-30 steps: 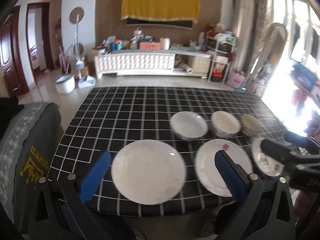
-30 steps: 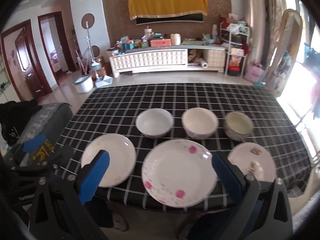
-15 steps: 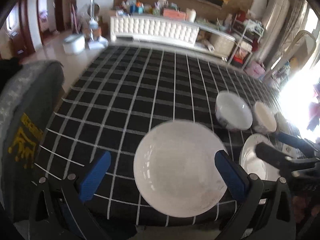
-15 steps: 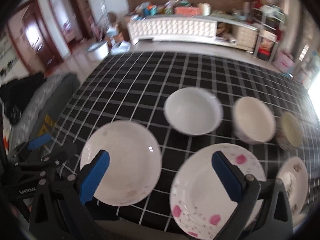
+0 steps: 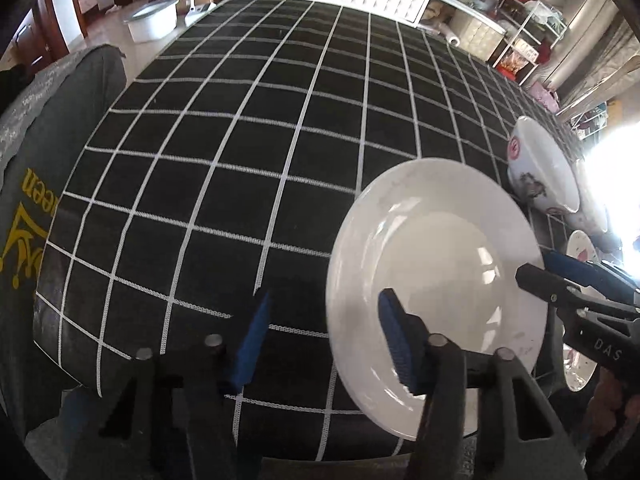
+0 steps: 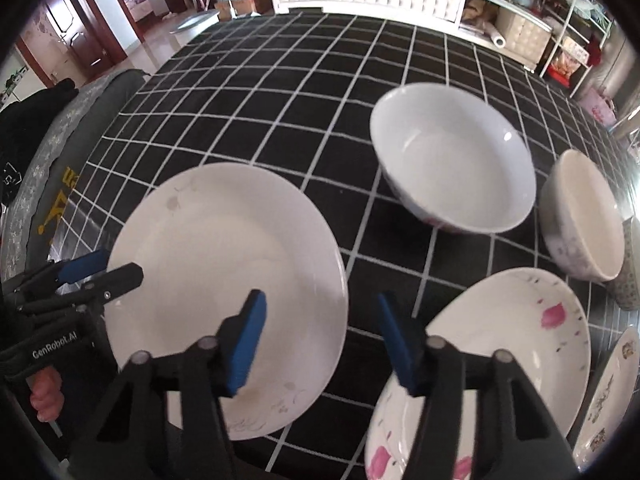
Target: Organize plates and bowls
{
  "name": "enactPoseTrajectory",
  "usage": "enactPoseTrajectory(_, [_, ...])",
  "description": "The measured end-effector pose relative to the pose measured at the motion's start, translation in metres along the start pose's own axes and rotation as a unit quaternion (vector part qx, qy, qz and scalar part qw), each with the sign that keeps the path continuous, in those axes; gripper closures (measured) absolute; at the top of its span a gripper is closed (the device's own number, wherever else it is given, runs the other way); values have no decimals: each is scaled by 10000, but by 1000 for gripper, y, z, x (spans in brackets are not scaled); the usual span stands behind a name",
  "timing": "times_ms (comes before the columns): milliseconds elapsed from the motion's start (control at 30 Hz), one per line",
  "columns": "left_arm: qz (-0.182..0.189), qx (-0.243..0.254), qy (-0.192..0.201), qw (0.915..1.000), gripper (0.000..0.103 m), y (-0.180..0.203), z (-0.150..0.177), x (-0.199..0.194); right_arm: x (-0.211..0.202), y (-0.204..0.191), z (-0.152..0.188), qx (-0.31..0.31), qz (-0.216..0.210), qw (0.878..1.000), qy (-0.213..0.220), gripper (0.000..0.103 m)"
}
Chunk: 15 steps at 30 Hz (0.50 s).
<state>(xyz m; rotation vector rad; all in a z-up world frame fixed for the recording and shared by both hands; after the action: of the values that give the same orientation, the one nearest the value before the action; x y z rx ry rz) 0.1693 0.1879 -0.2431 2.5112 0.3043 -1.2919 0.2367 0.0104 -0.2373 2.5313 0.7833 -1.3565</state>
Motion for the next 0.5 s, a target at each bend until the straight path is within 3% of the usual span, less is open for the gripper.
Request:
enactPoseTrajectory(133, [7,-98,-54,9999,54,-3,4,4,6,4,4,18,39,10000,-65,64])
enactPoseTrajectory(233, [65,-83,-102,9999,65,-2,4,4,13,5,8,109,-4,9998,-193,73])
enactPoseTrajectory(400, [174,53,-175,9997,83,11,3,5,12,9,12,312,-56,9993,-201,80])
enactPoseTrajectory(500, [116,66,-173,9998,83,13,2,5,10,10,11,363,-53,9992,-157,82])
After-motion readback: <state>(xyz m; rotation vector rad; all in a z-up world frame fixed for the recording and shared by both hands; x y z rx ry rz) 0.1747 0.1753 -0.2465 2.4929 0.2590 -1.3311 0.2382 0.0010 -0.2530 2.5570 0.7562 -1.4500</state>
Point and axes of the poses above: each gripper's, at about its wrist camera, not at the fingertips, and x roughly the way its jaws point, y to its right, z to its underside, the point moved 7 cm from there along x, roughly the way its jaws point, and after that the axes turned 15 degrees about y, right-handed, at the moved point
